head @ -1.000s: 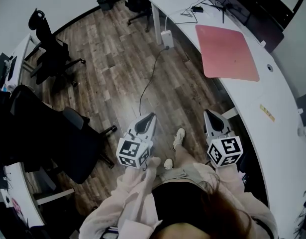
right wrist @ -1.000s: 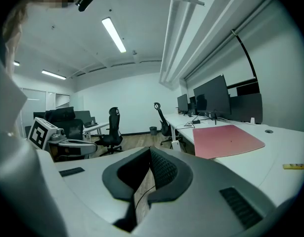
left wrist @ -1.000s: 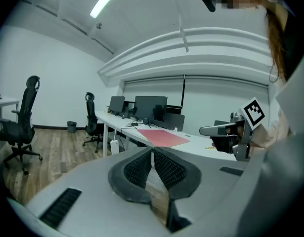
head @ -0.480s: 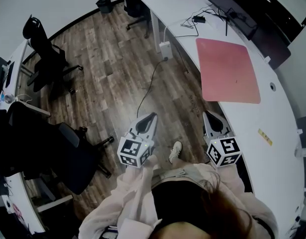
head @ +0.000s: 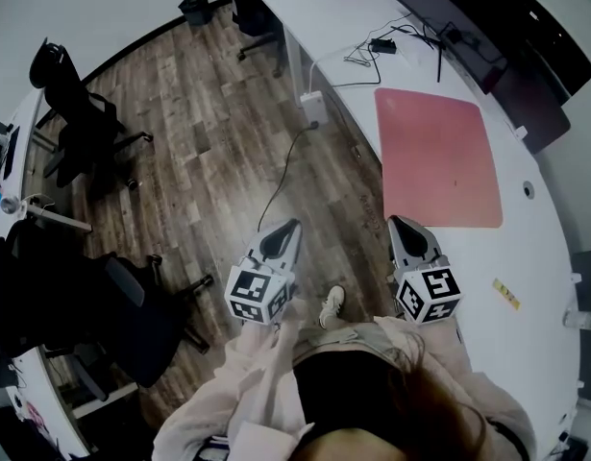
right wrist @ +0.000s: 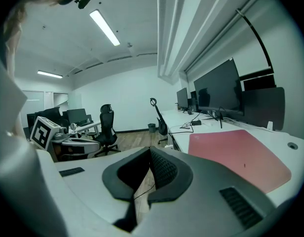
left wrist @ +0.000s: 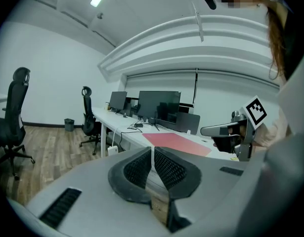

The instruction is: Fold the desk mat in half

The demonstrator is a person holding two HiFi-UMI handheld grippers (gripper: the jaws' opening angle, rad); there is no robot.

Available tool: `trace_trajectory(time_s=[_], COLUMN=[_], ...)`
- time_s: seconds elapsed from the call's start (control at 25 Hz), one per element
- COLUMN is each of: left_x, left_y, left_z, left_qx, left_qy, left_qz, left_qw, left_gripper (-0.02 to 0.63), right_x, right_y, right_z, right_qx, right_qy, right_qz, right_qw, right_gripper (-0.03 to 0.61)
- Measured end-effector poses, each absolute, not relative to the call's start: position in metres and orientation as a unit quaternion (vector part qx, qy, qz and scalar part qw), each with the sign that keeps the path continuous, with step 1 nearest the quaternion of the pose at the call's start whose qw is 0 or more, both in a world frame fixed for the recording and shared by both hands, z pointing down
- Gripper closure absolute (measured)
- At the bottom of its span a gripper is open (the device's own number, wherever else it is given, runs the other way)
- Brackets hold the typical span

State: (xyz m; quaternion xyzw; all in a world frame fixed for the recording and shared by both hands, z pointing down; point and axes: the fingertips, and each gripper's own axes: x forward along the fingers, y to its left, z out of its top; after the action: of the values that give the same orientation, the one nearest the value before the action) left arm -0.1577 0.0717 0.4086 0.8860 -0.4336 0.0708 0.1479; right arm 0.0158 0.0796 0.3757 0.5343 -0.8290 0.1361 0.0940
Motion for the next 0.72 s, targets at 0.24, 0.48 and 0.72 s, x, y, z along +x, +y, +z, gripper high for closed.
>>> trace_trajectory(time_s=[0.24,0.48,0.72], left_x=[-0.140,-0.136,-0.138], left_y=[0.038,0.023,-0.007], left_z=[0.414,0.425,0.434], left_qx=[0.887,0.887,0.895], left_qy=[-0.431,-0.427,-0.408], left_qz=[0.074,0.070,0.073], left_qw=[0.147,0.159,0.161], left_gripper=[0.571,0.571,0.571], right_x=[0.031,0.031,0.023], right_y=[0.047,0.027,0.002], right_z=[0.383,0.395,0.404], right_qx=[0.532,0.531,0.538], right_qy=[-0.829,-0.827,-0.822], right_qz=[0.145,0.154,0.158], right_qw=[0.095,0.099,0.103], right_gripper=[0.565,0.565,0.565])
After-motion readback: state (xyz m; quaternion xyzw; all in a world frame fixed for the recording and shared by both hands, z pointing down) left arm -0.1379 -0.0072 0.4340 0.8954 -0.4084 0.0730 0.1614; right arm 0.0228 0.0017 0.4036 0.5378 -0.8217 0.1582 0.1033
